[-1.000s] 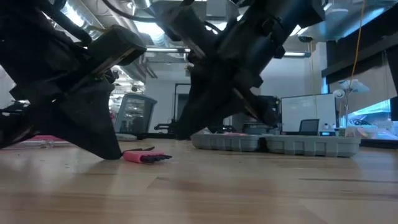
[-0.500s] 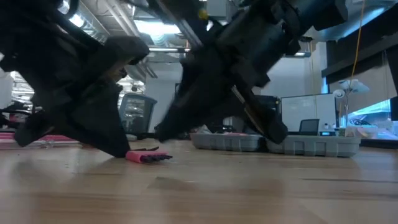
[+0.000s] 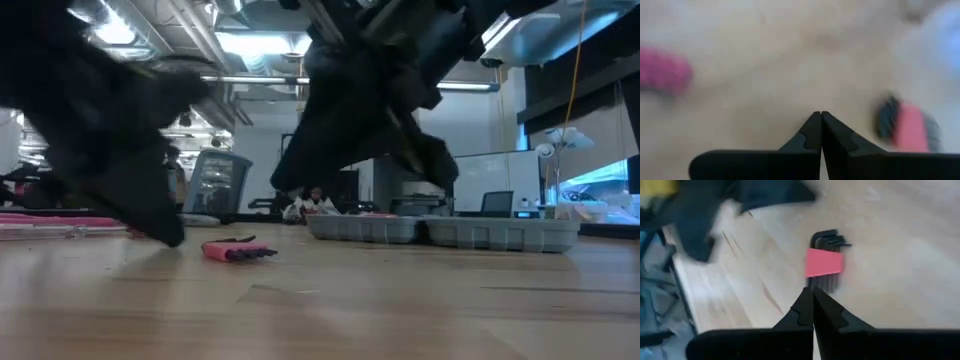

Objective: Prefit tool cases
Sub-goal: Put the orange Allen wrench set into the gray prefit tool case, then put the orange allen wrench set into the gray tool case

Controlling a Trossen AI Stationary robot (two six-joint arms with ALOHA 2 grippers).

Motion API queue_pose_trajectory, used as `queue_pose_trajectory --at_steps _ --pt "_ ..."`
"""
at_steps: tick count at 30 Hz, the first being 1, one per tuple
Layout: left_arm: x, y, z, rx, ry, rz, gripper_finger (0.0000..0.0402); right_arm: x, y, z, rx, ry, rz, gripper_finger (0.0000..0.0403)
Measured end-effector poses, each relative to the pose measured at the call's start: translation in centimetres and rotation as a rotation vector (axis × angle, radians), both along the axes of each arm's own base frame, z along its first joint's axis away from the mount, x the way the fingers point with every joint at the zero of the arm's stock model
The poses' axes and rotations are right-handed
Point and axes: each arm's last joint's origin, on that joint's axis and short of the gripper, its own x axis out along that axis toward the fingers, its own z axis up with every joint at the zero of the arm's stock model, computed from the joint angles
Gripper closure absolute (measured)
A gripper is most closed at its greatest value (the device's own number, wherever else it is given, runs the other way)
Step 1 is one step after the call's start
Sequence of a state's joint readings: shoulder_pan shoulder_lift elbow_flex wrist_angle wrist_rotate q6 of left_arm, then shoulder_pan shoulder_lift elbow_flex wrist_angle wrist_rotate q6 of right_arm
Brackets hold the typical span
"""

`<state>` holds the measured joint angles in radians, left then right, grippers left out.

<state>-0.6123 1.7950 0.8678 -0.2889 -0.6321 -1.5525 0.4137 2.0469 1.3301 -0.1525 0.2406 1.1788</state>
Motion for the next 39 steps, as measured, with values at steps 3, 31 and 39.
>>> queue_pose_trajectory --at_steps 3,31,39 --pt "-0.7 -2.4 0.1 -0.017 -0.047 -0.116 0.0401 -0.1 -1.0 -0.6 0.044 0.018 0.085 0.0403" --pt "2.0 -2.1 -0.9 0.262 0.055 -0.566 0.0402 0.9 -8.4 -3.3 0.337 0.091 0.086 0.0402" --pt "2.4 -1.4 -1.0 0.330 0.090 -0.626 0.0402 1.5 -8.8 -3.8 0.321 0.051 0.089 0.0305"
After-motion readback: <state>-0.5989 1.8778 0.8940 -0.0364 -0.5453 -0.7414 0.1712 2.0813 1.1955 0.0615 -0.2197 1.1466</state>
